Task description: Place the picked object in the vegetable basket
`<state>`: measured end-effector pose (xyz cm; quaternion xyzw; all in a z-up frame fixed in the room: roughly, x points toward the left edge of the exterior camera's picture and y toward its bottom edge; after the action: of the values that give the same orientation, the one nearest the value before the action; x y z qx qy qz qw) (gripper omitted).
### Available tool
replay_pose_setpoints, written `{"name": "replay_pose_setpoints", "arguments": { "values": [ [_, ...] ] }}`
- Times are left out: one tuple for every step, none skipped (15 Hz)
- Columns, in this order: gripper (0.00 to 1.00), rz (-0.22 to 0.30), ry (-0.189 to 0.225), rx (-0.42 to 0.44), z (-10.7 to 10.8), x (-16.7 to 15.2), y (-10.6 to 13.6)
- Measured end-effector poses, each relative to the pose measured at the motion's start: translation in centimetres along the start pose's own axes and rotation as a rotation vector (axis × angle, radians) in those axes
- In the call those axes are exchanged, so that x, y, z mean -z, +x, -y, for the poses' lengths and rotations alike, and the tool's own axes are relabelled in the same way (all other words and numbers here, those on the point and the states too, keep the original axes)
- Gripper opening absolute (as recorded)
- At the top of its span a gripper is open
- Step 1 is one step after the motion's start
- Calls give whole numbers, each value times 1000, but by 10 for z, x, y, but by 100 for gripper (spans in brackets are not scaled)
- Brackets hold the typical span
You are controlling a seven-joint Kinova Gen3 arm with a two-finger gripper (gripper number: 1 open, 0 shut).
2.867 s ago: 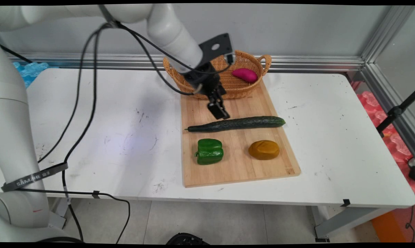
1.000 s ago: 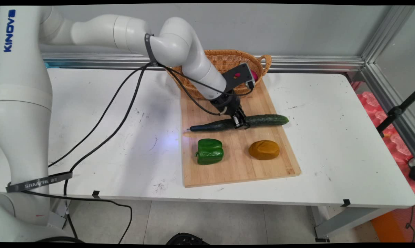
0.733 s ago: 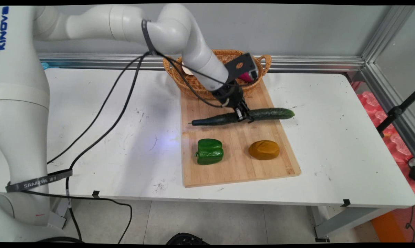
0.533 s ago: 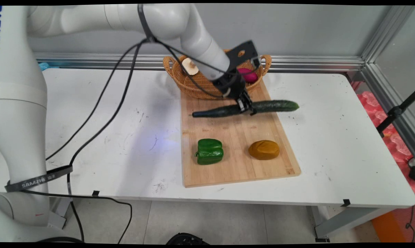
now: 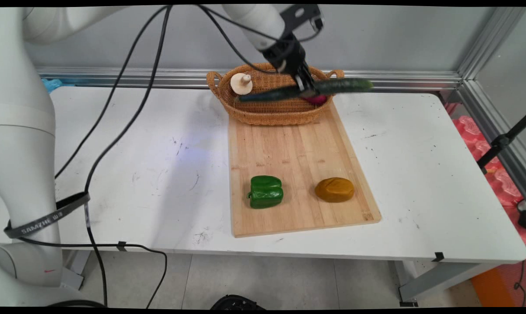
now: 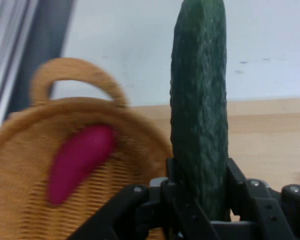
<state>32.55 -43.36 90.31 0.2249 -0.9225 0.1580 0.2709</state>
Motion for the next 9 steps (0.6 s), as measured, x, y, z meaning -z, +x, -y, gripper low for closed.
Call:
{"name": "replay_pose_setpoints", "arguments": {
  "values": [
    [0,-4,22,3,13,2,-1],
    [0,-6,39,5,24,3,-2],
    [0,-8,51,6,31,3,-2],
    [0,-9,67,6,41,3,-4],
    [0,-9,85,6,54,3,-7],
    [0,-8,98,7,63,2,-9],
    [0,-5,112,8,72,-1,-13],
    [0,-2,123,9,79,-3,-17],
    [0,0,134,15,87,-6,-21]
  ]
}}
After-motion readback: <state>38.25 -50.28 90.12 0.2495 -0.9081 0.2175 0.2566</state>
